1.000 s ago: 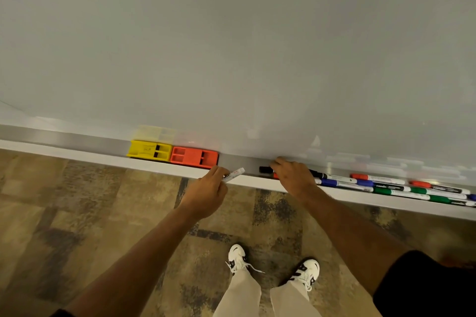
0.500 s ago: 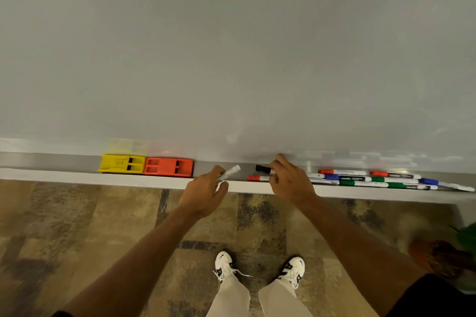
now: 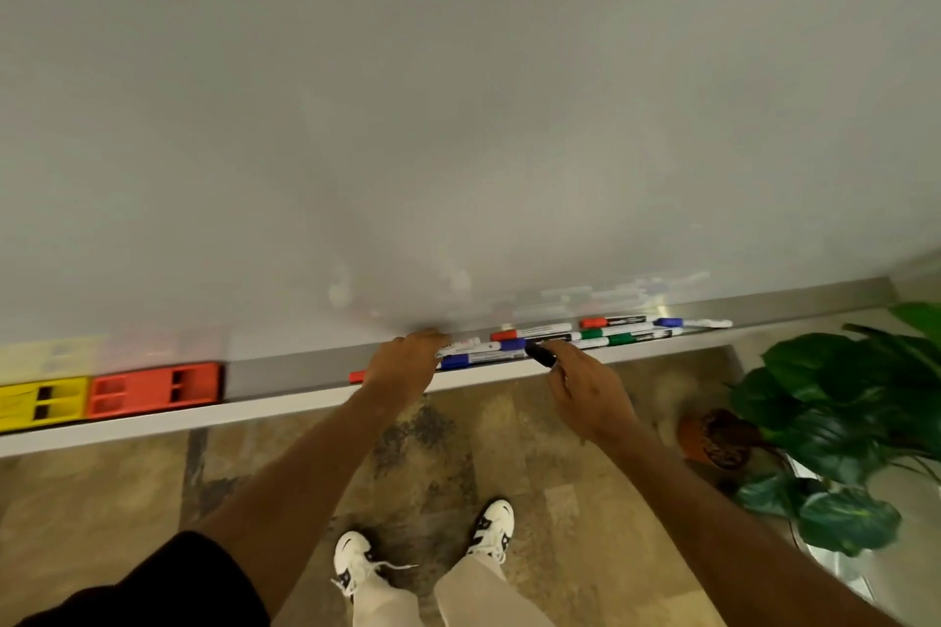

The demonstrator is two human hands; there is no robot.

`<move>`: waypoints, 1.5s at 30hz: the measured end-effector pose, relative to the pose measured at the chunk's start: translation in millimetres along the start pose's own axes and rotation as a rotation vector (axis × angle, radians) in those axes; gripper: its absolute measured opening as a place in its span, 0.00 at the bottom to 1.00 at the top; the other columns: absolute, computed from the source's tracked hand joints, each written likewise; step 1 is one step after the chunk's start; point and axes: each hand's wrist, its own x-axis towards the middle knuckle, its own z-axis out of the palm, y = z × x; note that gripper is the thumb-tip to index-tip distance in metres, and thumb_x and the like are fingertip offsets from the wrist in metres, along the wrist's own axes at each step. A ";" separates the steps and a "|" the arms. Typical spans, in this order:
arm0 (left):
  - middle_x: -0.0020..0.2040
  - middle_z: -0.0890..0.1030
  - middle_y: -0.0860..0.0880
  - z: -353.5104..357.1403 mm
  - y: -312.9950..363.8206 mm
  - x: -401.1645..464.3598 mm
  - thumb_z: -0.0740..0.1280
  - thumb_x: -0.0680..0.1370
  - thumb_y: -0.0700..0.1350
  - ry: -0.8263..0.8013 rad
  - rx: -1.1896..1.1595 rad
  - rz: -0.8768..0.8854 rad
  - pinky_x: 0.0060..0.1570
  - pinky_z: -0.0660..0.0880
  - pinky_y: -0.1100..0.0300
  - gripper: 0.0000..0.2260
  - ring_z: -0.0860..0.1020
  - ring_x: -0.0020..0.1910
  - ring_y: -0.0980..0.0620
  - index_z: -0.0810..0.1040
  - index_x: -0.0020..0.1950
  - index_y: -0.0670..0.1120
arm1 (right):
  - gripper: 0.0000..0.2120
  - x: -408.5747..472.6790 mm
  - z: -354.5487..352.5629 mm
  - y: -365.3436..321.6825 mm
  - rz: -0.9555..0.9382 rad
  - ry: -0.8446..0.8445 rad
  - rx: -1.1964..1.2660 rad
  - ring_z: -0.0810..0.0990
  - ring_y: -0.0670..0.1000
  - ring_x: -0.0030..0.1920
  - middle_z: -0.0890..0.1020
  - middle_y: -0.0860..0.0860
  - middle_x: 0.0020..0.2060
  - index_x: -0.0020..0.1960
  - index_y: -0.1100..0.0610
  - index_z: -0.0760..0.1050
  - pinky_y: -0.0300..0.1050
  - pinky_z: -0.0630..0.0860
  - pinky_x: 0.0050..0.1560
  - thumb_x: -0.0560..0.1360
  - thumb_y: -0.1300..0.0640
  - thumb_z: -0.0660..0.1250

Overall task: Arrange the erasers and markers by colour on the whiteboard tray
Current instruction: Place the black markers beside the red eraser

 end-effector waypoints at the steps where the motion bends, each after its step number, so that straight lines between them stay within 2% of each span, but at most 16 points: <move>1: 0.61 0.79 0.49 3.9 0.9 3.6 0.63 0.78 0.41 -0.004 0.054 0.006 0.50 0.76 0.50 0.19 0.79 0.53 0.44 0.72 0.68 0.54 | 0.16 -3.7 -2.7 5.1 0.022 -0.014 0.013 0.79 0.49 0.38 0.82 0.52 0.49 0.65 0.52 0.67 0.47 0.79 0.38 0.78 0.57 0.58; 4: 0.57 0.81 0.48 9.9 2.0 10.3 0.65 0.77 0.42 0.023 0.158 0.033 0.48 0.76 0.51 0.17 0.81 0.50 0.44 0.73 0.66 0.52 | 0.18 -8.6 -7.3 18.5 0.088 -0.052 0.042 0.76 0.44 0.36 0.79 0.48 0.46 0.67 0.50 0.65 0.37 0.73 0.33 0.78 0.57 0.61; 7: 0.56 0.81 0.48 10.9 4.6 12.6 0.67 0.77 0.44 -0.002 0.239 0.069 0.46 0.76 0.52 0.15 0.80 0.49 0.45 0.73 0.63 0.51 | 0.18 -7.9 -8.7 25.0 0.106 -0.075 0.040 0.74 0.42 0.36 0.78 0.47 0.45 0.67 0.49 0.64 0.32 0.68 0.32 0.79 0.57 0.61; 11: 0.56 0.80 0.47 10.8 4.8 11.1 0.69 0.76 0.46 -0.043 0.291 0.109 0.46 0.77 0.51 0.17 0.80 0.50 0.45 0.72 0.63 0.49 | 0.18 -3.0 -6.5 22.5 0.098 -0.078 0.033 0.76 0.43 0.38 0.79 0.48 0.49 0.68 0.49 0.63 0.36 0.74 0.35 0.79 0.57 0.59; 17: 0.56 0.80 0.46 10.4 -3.7 7.2 0.69 0.76 0.48 -0.060 0.325 0.131 0.47 0.77 0.51 0.18 0.80 0.50 0.45 0.69 0.63 0.47 | 0.14 2.0 -2.5 3.2 0.088 -0.043 0.068 0.78 0.45 0.36 0.80 0.48 0.47 0.66 0.48 0.63 0.45 0.81 0.35 0.81 0.52 0.58; 20: 0.57 0.79 0.44 7.2 -7.3 2.1 0.67 0.77 0.47 -0.055 0.318 0.149 0.46 0.78 0.51 0.17 0.80 0.50 0.45 0.68 0.64 0.46 | 0.14 1.3 -2.1 -10.0 0.061 -0.007 0.069 0.80 0.49 0.40 0.81 0.51 0.48 0.66 0.52 0.65 0.49 0.81 0.39 0.80 0.53 0.60; 24: 0.57 0.77 0.44 -4.4 -12.6 -17.4 0.68 0.76 0.46 -0.017 0.300 0.144 0.42 0.78 0.51 0.19 0.81 0.47 0.44 0.67 0.64 0.46 | 0.15 -2.4 2.1 -26.7 0.037 0.074 0.088 0.81 0.54 0.50 0.81 0.53 0.54 0.65 0.55 0.69 0.51 0.81 0.46 0.79 0.55 0.62; 26: 0.57 0.76 0.43 -13.1 -19.1 -33.3 0.68 0.75 0.45 -0.004 0.288 0.120 0.39 0.78 0.51 0.20 0.81 0.45 0.44 0.67 0.65 0.45 | 0.14 -4.1 6.8 -35.4 0.022 0.103 0.082 0.81 0.54 0.50 0.79 0.54 0.55 0.65 0.55 0.70 0.49 0.81 0.46 0.79 0.56 0.62; 30: 0.58 0.74 0.44 -34.2 -43.9 -73.8 0.64 0.77 0.44 0.036 0.260 0.009 0.36 0.77 0.50 0.17 0.81 0.40 0.44 0.68 0.65 0.45 | 0.15 -7.1 22.2 -58.4 -0.056 0.145 0.064 0.79 0.52 0.44 0.78 0.54 0.53 0.64 0.57 0.72 0.42 0.79 0.39 0.78 0.59 0.65; 34: 0.54 0.74 0.45 -55.4 -76.3 -117.6 0.64 0.76 0.44 0.097 0.266 -0.079 0.27 0.68 0.54 0.13 0.79 0.31 0.45 0.72 0.61 0.45 | 0.15 -6.3 46.0 -90.8 -0.112 0.117 0.059 0.80 0.52 0.43 0.76 0.55 0.56 0.63 0.59 0.74 0.40 0.78 0.41 0.77 0.60 0.65; 36: 0.54 0.73 0.45 -64.4 -96.3 -135.7 0.63 0.77 0.44 0.108 0.270 -0.112 0.25 0.69 0.55 0.12 0.77 0.29 0.47 0.72 0.60 0.44 | 0.14 -2.4 59.6 -111.1 -0.142 0.084 0.073 0.79 0.51 0.41 0.76 0.53 0.53 0.63 0.58 0.74 0.38 0.76 0.39 0.78 0.60 0.65; 38: 0.53 0.73 0.46 -73.0 -117.7 -152.0 0.61 0.78 0.44 0.128 0.266 -0.167 0.24 0.72 0.55 0.11 0.76 0.29 0.48 0.74 0.59 0.44 | 0.12 3.0 74.3 -133.5 -0.164 0.048 0.094 0.79 0.49 0.42 0.77 0.51 0.51 0.62 0.56 0.73 0.39 0.78 0.40 0.78 0.59 0.64; 40: 0.51 0.73 0.47 -81.1 -138.3 -169.3 0.62 0.77 0.44 0.160 0.237 -0.237 0.22 0.69 0.55 0.10 0.75 0.28 0.47 0.75 0.57 0.45 | 0.10 9.2 92.1 -158.4 -0.200 0.042 0.122 0.79 0.48 0.43 0.78 0.50 0.51 0.58 0.54 0.73 0.40 0.78 0.42 0.78 0.59 0.64; 42: 0.50 0.74 0.47 -86.3 -156.9 -187.7 0.64 0.76 0.44 0.210 0.164 -0.302 0.21 0.64 0.56 0.09 0.75 0.28 0.46 0.74 0.55 0.45 | 0.07 15.9 111.5 -186.3 -0.246 0.041 0.124 0.79 0.50 0.46 0.80 0.51 0.50 0.56 0.54 0.75 0.44 0.78 0.46 0.77 0.59 0.64; 45: 0.50 0.72 0.48 -89.6 -182.7 -213.2 0.64 0.76 0.45 0.265 0.084 -0.375 0.23 0.66 0.56 0.09 0.72 0.26 0.47 0.72 0.55 0.47 | 0.06 26.6 138.3 -228.3 -0.332 0.029 0.034 0.78 0.54 0.48 0.81 0.51 0.48 0.53 0.55 0.77 0.50 0.76 0.46 0.77 0.60 0.65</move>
